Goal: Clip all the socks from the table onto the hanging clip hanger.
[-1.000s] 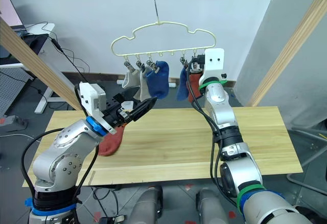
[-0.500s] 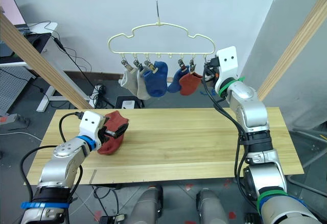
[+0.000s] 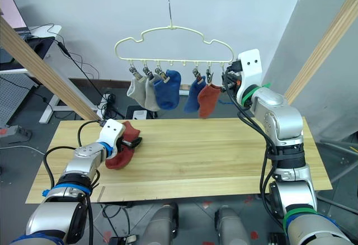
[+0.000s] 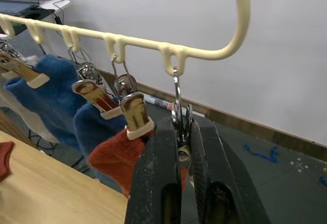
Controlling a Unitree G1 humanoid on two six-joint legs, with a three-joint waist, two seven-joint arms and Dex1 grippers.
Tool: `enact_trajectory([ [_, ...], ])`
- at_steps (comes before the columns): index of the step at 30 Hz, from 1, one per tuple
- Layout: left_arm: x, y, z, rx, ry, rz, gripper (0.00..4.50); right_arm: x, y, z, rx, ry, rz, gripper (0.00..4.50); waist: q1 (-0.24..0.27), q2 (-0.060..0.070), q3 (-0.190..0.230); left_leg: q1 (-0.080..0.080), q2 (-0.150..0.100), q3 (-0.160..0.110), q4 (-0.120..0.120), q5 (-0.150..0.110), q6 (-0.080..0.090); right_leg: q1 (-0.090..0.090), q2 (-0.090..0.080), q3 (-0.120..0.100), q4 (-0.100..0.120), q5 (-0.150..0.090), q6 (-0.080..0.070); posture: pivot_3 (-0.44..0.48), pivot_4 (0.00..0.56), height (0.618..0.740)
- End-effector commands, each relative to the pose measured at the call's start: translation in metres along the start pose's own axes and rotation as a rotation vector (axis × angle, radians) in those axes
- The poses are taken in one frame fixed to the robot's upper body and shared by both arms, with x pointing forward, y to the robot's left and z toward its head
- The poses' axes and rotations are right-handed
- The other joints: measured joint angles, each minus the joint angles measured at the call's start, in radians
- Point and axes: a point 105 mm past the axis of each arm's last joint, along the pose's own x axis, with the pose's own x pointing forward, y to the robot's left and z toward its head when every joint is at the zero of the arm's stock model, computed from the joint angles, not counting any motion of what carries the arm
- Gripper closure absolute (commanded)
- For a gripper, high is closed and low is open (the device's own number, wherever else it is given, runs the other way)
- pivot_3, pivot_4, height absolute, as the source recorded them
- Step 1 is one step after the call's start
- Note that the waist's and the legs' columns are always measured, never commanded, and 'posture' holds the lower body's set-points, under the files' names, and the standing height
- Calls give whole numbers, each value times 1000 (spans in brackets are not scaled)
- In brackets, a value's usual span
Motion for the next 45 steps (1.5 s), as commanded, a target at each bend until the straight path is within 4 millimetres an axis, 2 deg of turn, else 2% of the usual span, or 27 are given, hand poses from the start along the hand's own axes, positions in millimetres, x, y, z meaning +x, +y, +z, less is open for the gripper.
enact_trajectory([
  [1,-3,-5,-29,7,97,-32,398,-5,-3,14,0,-48,-14,4500,0,0,0,0,0,0,0,0,0,0,0,0,0,0,0,-8,266,740],
  [2,-3,-7,-29,4,92,-41,570,-5,-3,14,3,-48,-16,4500,0,0,0,0,0,0,0,0,0,0,0,0,0,0,0,-8,266,740],
  [13,0,-18,-13,9,22,-89,3660,-1,-4,13,30,-48,-14,4500,0,0,0,0,0,0,0,0,0,0,0,0,0,0,0,4,270,740],
  [16,0,-28,2,-14,-44,-137,4484,-1,-7,14,48,-47,-15,4500,1,0,0,0,0,0,0,0,0,0,0,0,0,0,0,4,270,740],
  [19,-3,-45,23,-41,-132,-225,4484,-1,-9,15,93,-42,-13,4500,2,0,0,0,0,0,0,0,0,0,0,0,0,0,0,-2,273,740],
  [21,-11,-63,45,-68,-221,-310,4484,-2,-12,17,164,-37,-14,4500,2,0,0,-1,0,-1,0,0,0,0,0,-1,0,0,0,-2,273,740],
  [23,-27,-82,78,-78,-371,-388,4484,-3,-16,22,259,-28,-12,4500,0,0,0,-1,0,-1,0,0,0,0,0,-1,0,0,0,-6,273,740],
  [26,-53,-107,117,-111,-536,-468,4484,-7,-21,31,405,1,-7,4500,1,0,1,-1,0,-2,0,0,0,0,-1,-1,0,0,0,-6,273,740],
  [30,-80,-137,149,-114,-675,-558,4484,-11,-18,35,529,59,24,4500,-3,0,1,-1,0,-1,0,0,0,1,-1,0,0,0,0,-6,273,740],
  [32,-87,-146,157,-121,-707,-575,4484,-12,-16,36,574,77,32,4500,-5,0,1,-1,0,-1,0,0,0,1,-1,0,-1,0,0,-6,273,740],
  [35,-99,-171,175,-114,-795,-621,4484,-14,-13,37,695,111,36,4500,-8,0,1,-1,0,-2,0,0,0,1,0,0,0,0,0,-27,269,740],
  [38,-102,-186,183,-108,-834,-636,4484,-15,-9,39,768,123,39,4500,-10,0,1,-1,-1,-1,0,0,0,1,-1,0,-1,0,0,-27,269,740],
  [45,-101,-198,187,-93,-857,-645,4484,-16,-2,42,845,138,32,4500,-23,0,1,-1,0,-2,0,0,0,1,0,0,-1,0,0,-36,260,740],
])
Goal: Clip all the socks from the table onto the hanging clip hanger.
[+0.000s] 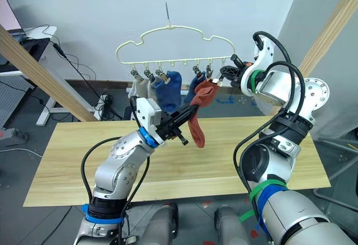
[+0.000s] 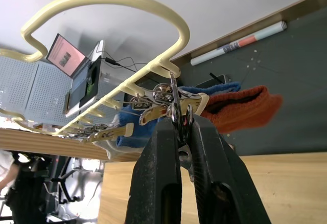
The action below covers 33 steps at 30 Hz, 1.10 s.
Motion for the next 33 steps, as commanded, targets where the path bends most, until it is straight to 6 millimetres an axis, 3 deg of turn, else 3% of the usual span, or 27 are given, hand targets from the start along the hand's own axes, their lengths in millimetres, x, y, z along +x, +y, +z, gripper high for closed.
enact_trajectory([
  [1,5,-4,11,51,-45,-15,4484,-7,9,9,2,-41,5,4500,-2,0,0,0,0,0,0,0,0,0,0,0,0,0,0,-36,260,740],
  [33,31,16,6,92,-76,15,4484,-3,19,2,23,-33,25,4500,-6,0,0,-1,0,1,0,0,0,-1,1,0,-1,0,0,-57,259,740],
])
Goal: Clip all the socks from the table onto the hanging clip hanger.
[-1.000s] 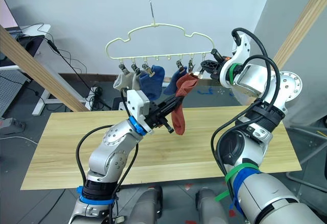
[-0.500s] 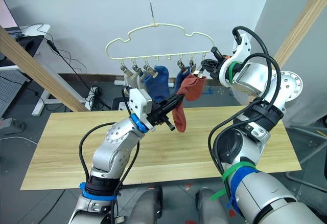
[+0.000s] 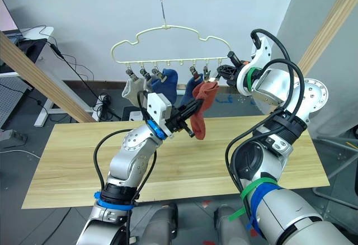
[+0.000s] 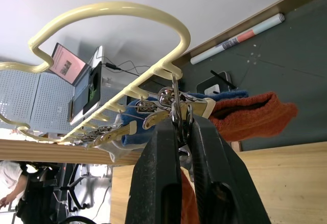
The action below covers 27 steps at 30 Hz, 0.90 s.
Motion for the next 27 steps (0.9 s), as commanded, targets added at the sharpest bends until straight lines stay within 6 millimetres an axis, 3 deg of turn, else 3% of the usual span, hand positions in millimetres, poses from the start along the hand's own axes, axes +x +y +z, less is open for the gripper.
enact_trajectory([
  [1,6,1,12,35,-52,-2,4484,-6,12,6,-22,-33,42,4500,0,0,0,0,0,0,0,0,0,0,0,0,0,0,0,-59,257,740],
  [8,11,5,12,50,-61,-1,4484,-5,13,5,-24,-29,49,4500,-1,0,0,0,0,0,0,0,0,0,0,0,0,0,0,-61,256,740],
  [17,10,-4,3,25,-24,-50,4484,-5,13,6,-28,-27,48,4500,-1,0,0,-1,0,1,0,0,0,-1,0,0,0,0,0,-61,254,740],
  [27,12,4,12,-62,-64,-14,4484,-6,14,6,-30,-29,50,4500,-1,0,0,-1,0,1,0,0,0,-2,0,0,0,0,0,-61,254,740],
])
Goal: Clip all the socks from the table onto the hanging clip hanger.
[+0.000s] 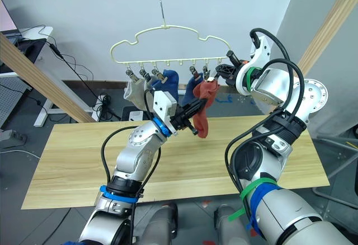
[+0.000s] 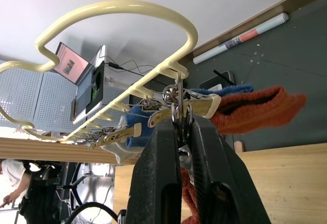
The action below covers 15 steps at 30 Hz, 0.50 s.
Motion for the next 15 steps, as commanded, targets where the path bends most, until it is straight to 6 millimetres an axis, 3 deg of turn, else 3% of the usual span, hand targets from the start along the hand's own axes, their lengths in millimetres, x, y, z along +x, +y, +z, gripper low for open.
enact_trajectory([
  [1,6,0,24,41,-77,-9,4484,-5,11,6,-30,-28,35,4500,0,0,0,0,0,0,0,0,0,0,0,0,0,0,0,-62,255,740],
  [7,11,5,33,67,-102,0,4484,-4,11,5,-32,-23,35,4500,0,0,0,0,0,0,0,0,0,0,0,0,0,0,0,-62,255,740],
  [15,11,-2,32,77,-101,-36,4484,-4,12,5,-39,-21,40,4500,0,0,0,0,0,0,0,0,0,-1,0,0,0,0,0,-58,255,740],
])
